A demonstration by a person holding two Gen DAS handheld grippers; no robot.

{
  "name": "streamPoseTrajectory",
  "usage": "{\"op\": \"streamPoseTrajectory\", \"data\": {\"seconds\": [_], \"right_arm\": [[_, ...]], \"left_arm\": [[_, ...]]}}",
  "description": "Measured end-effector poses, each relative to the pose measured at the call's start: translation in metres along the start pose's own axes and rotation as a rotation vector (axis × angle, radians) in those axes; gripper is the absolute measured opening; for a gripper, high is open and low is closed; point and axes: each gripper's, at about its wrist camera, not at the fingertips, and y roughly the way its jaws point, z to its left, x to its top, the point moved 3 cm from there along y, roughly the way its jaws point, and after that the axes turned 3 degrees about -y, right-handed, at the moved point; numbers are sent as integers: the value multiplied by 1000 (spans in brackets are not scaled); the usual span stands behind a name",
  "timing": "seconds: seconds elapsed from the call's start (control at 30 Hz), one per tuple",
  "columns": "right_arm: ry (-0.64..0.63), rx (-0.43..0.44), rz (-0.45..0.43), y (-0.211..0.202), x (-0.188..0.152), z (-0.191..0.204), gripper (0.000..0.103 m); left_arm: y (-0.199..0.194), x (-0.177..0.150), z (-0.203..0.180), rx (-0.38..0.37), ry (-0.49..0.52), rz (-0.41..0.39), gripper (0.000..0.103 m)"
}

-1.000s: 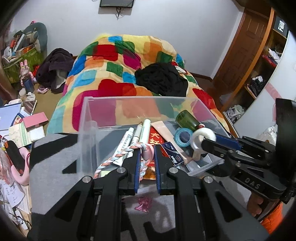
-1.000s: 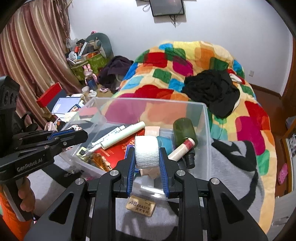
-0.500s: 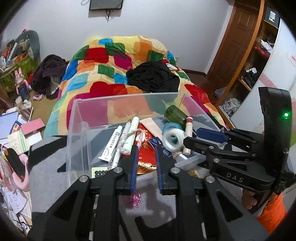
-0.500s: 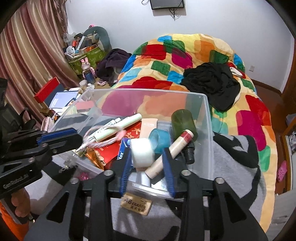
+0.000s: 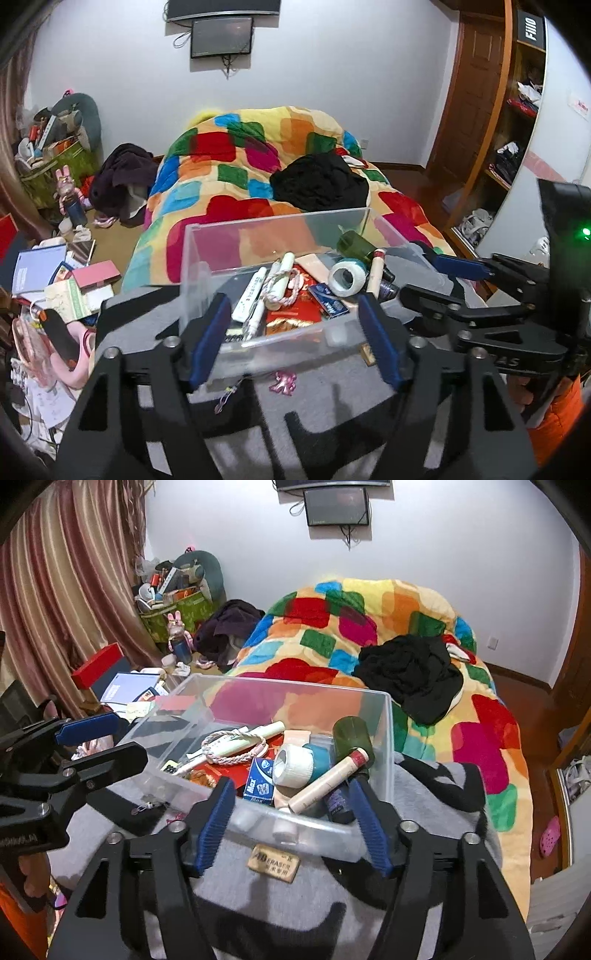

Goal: Organize objects
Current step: 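Lower the bracelet and tape roll into the clear box, open both grippers, then grasp the pink charm with the left gripper while the right grasps the tan eraser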

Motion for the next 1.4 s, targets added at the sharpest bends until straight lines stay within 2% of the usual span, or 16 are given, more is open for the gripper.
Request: {"op": "streamPoseTrajectory", "data": {"seconds": [0.23, 0.47, 0.57, 0.73, 0.77, 0.8, 0.87, 0.97, 1.27, 1.33, 1.4], "right_arm": [[22, 16, 40, -3, -27, -1, 65], [41, 19, 175, 35, -52, 5, 66], [44, 16, 220, 50, -55, 10, 66], [22, -6, 232, 59, -58, 18, 66], [14, -12, 234, 60, -59, 20, 65], [12, -14, 233, 60, -59, 20, 60], [7, -17, 241, 61, -61, 20, 48], [5, -22, 232, 58, -61, 19, 40], [-6, 12, 201, 49, -66, 25, 39], [-9, 20, 195, 46, -67, 27, 39], [-10, 34, 185, 41, -69, 29, 39]], "left_arm": [[8, -27, 16, 28, -22, 67, 78], [27, -62, 30, 24, -54, 169, 77], [32, -70, 29, 13, -45, 194, 67], [42, -73, 19, -3, -10, 233, 48], [45, -73, 17, -4, -5, 240, 46], [48, -73, 15, -3, 1, 252, 43], [54, -73, 12, -2, 12, 270, 40], [62, -72, 11, 7, 17, 296, 35], [75, -71, 2, 36, 61, 311, 32], [76, -71, 1, 37, 69, 307, 24], [75, -72, 0, 28, 80, 304, 22]]}}
